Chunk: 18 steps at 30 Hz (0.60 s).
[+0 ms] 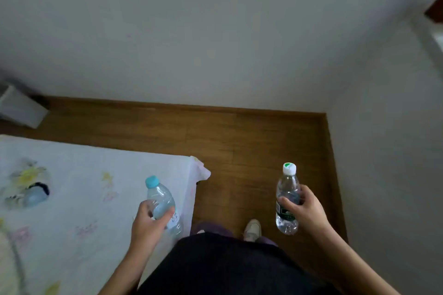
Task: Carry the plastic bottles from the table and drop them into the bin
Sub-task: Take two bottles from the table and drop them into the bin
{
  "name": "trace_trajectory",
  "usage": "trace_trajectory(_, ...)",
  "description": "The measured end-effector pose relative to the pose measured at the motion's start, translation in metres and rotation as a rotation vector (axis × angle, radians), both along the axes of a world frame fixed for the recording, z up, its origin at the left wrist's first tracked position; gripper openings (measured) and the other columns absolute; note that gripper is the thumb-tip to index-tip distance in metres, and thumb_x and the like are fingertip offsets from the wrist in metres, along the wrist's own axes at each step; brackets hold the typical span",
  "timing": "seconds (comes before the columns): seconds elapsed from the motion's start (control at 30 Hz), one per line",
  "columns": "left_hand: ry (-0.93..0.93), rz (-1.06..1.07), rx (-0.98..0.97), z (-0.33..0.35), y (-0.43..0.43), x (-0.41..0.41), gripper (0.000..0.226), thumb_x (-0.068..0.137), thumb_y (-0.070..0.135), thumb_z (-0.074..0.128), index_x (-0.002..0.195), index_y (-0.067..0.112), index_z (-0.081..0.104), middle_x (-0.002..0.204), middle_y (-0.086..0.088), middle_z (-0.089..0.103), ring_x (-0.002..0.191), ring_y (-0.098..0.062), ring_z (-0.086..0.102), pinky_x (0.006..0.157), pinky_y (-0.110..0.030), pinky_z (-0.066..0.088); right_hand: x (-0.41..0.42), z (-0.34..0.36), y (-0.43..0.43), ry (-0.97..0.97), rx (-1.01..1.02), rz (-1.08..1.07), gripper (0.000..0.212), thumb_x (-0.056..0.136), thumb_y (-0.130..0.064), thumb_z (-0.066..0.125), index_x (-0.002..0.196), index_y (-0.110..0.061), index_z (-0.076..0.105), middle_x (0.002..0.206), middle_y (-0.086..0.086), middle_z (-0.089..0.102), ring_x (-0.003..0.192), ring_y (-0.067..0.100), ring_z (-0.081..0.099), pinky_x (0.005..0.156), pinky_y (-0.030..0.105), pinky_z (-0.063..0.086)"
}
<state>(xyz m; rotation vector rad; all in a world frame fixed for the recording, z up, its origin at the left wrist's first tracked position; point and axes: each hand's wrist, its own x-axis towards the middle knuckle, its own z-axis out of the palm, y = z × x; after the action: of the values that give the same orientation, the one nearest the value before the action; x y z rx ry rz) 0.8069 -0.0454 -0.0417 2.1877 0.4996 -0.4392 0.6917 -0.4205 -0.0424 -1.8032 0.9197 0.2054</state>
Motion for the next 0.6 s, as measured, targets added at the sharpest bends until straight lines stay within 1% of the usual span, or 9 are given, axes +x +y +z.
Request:
trace_trajectory(0.07, -0.012, 0.112, -0.01, 0.006, 0.005, 0.009, 0.035, 0.078, 0.027, 0.082, 0.101, 0.016, 0.059, 0.092, -0.002, 0.067, 0.08, -0.016, 0.066, 0.065, -0.03, 0.047, 0.055, 0.014, -0.006, -0.025, 0.003, 0.088, 0.062, 0.075, -0.037, 0.082, 0.127, -0.017, 0.054, 0.11, -0.004, 0.065, 0.101, 0.017, 0.064, 0.083, 0.036, 0.056)
trace_trajectory(0.1, -0.014, 0.159, -0.014, 0.006, 0.008, 0.015, 0.034, 0.077, 0.026, 0.083, 0.101, 0.017, 0.059, 0.092, -0.001, 0.067, 0.081, -0.016, 0.066, 0.065, -0.03, 0.047, 0.082, 0.02, -0.007, -0.044, 0.008, 0.121, 0.059, 0.077, -0.034, 0.081, 0.126, -0.017, 0.054, 0.109, -0.005, 0.064, 0.102, 0.017, 0.064, 0.085, 0.037, 0.055)
trace_trajectory(0.2, -0.011, 0.261, 0.004, 0.003, 0.016, 0.04, 0.034, 0.075, 0.027, 0.085, 0.098, 0.02, 0.06, 0.093, 0.0, 0.068, 0.086, -0.022, 0.069, 0.07, -0.034, 0.054, 0.159, 0.03, -0.009, -0.1, 0.031, 0.209, 0.056, 0.079, -0.033, 0.08, 0.126, -0.019, 0.053, 0.111, -0.007, 0.063, 0.102, 0.015, 0.062, 0.088, 0.037, 0.054)
trace_trajectory(0.27, -0.009, 0.304, 0.015, -0.005, 0.02, 0.062, 0.036, 0.075, 0.028, 0.085, 0.1, 0.019, 0.06, 0.093, -0.002, 0.069, 0.085, -0.023, 0.07, 0.067, -0.034, 0.055, 0.204, 0.027, -0.01, -0.104, 0.025, 0.267, 0.057, 0.078, -0.035, 0.079, 0.127, -0.021, 0.052, 0.11, -0.008, 0.062, 0.101, 0.013, 0.06, 0.085, 0.035, 0.053)
trace_trajectory(0.33, 0.001, 0.315, 0.023, -0.01, 0.016, 0.091, 0.04, 0.076, 0.03, 0.085, 0.104, 0.018, 0.06, 0.094, -0.001, 0.068, 0.082, -0.019, 0.068, 0.069, -0.034, 0.053, 0.244, 0.02, -0.011, -0.085, -0.011, 0.308, 0.059, 0.078, -0.037, 0.079, 0.128, -0.021, 0.052, 0.109, -0.01, 0.061, 0.1, 0.012, 0.06, 0.084, 0.033, 0.052)
trace_trajectory(0.4, -0.005, 0.326, -0.006, -0.012, 0.006, 0.126, 0.042, 0.075, 0.032, 0.085, 0.103, 0.018, 0.059, 0.094, -0.002, 0.068, 0.076, -0.015, 0.067, 0.073, -0.038, 0.053, 0.281, 0.014, -0.015, -0.073, -0.058, 0.33, 0.059, 0.078, -0.037, 0.079, 0.128, -0.02, 0.052, 0.106, -0.011, 0.061, 0.098, 0.012, 0.059, 0.081, 0.031, 0.051)
trace_trajectory(0.47, 0.007, 0.334, -0.03, -0.016, -0.005, 0.167, 0.041, 0.076, 0.029, 0.085, 0.103, 0.014, 0.058, 0.094, -0.007, 0.068, 0.072, -0.014, 0.066, 0.069, -0.037, 0.051, 0.312, 0.009, -0.023, -0.041, -0.11, 0.343, 0.061, 0.077, -0.037, 0.079, 0.128, -0.019, 0.052, 0.107, -0.009, 0.062, 0.096, 0.012, 0.06, 0.077, 0.027, 0.051)
trace_trajectory(0.53, 0.014, 0.332, -0.054, -0.014, -0.02, 0.209, 0.041, 0.079, 0.026, 0.083, 0.106, 0.01, 0.058, 0.095, -0.009, 0.068, 0.077, -0.019, 0.066, 0.067, -0.035, 0.047, 0.338, 0.005, -0.034, -0.01, -0.165, 0.356, 0.065, 0.076, -0.04, 0.079, 0.131, -0.017, 0.051, 0.113, -0.003, 0.065, 0.095, 0.013, 0.062, 0.072, 0.023, 0.051)
trace_trajectory(0.6, 0.015, 0.302, -0.083, -0.009, -0.033, 0.255, 0.039, 0.078, 0.028, 0.083, 0.104, 0.013, 0.059, 0.095, -0.007, 0.069, 0.085, -0.025, 0.068, 0.073, -0.038, 0.051, 0.368, 0.003, -0.045, 0.003, -0.208, 0.338, 0.069, 0.075, -0.042, 0.079, 0.133, -0.017, 0.05, 0.117, 0.0, 0.066, 0.094, 0.014, 0.064, 0.07, 0.023, 0.053)
